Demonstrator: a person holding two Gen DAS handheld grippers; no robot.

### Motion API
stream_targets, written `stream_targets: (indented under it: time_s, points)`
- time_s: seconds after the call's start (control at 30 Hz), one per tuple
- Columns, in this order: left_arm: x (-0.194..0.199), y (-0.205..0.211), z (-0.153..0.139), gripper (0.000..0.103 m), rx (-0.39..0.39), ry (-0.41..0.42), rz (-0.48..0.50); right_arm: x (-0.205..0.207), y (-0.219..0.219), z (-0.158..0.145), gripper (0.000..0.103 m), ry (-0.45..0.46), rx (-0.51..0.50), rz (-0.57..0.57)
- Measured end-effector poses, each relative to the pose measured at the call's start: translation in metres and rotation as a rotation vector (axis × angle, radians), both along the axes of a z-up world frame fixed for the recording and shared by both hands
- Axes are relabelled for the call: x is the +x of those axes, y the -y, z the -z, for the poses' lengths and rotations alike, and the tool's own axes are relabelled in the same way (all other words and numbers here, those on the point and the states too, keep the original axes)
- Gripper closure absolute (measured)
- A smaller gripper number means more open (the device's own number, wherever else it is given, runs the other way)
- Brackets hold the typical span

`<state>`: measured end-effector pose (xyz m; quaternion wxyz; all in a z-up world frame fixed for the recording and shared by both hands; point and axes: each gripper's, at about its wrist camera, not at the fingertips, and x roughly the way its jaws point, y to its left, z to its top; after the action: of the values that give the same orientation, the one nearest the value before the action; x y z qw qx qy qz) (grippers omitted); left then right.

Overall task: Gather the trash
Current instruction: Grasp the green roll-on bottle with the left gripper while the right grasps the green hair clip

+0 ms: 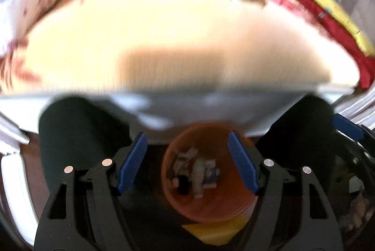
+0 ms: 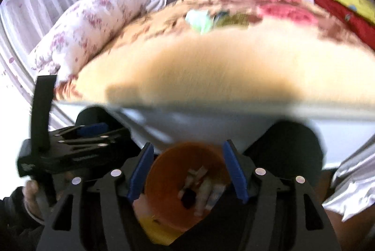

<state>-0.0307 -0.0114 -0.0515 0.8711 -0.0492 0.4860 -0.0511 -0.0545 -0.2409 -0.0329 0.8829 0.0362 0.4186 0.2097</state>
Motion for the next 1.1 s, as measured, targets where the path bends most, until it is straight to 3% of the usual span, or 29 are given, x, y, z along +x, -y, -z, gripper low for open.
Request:
stream_targets:
  time_s: [0.17, 0.3, 0.47, 0.63, 0.8, 0.87, 0.9, 0.93, 1.1]
  points:
    - [0.049, 0.008, -0.046, 0.021, -0.024, 0.098, -0.005, 0.035, 0.025, -0.029, 0.039, 0.068, 0.019, 0.042]
    - [0.130, 0.028, -0.065, 0.021, -0.062, 0.108, -0.041, 0.059, 0.046, -0.034, 0.037, 0.084, 0.069, 0.094]
    - [0.220, 0.047, -0.056, 0.021, -0.117, 0.021, -0.155, 0.073, 0.084, -0.021, 0.035, 0.051, 0.162, 0.169]
    - [0.278, 0.059, -0.038, 0.020, -0.176, -0.080, -0.271, 0.076, 0.111, -0.001, 0.034, 0.011, 0.166, 0.218]
    - [0.304, 0.066, -0.019, 0.020, -0.089, -0.128, -0.362, 0.075, 0.124, 0.007, 0.034, -0.004, 0.212, 0.216]
    - [0.307, 0.061, -0.007, 0.028, -0.068, -0.150, -0.395, 0.075, 0.123, 0.005, 0.034, -0.001, 0.214, 0.210]
    - [0.306, 0.061, -0.007, 0.030, -0.057, -0.130, -0.398, 0.074, 0.123, 0.004, 0.034, -0.001, 0.215, 0.207]
    - [0.304, 0.063, -0.009, 0.044, -0.034, -0.118, -0.395, 0.075, 0.123, 0.003, 0.034, 0.000, 0.216, 0.206]
    - [0.293, 0.056, -0.018, 0.047, -0.030, -0.106, -0.320, 0.074, 0.119, -0.012, 0.034, 0.016, 0.224, 0.194]
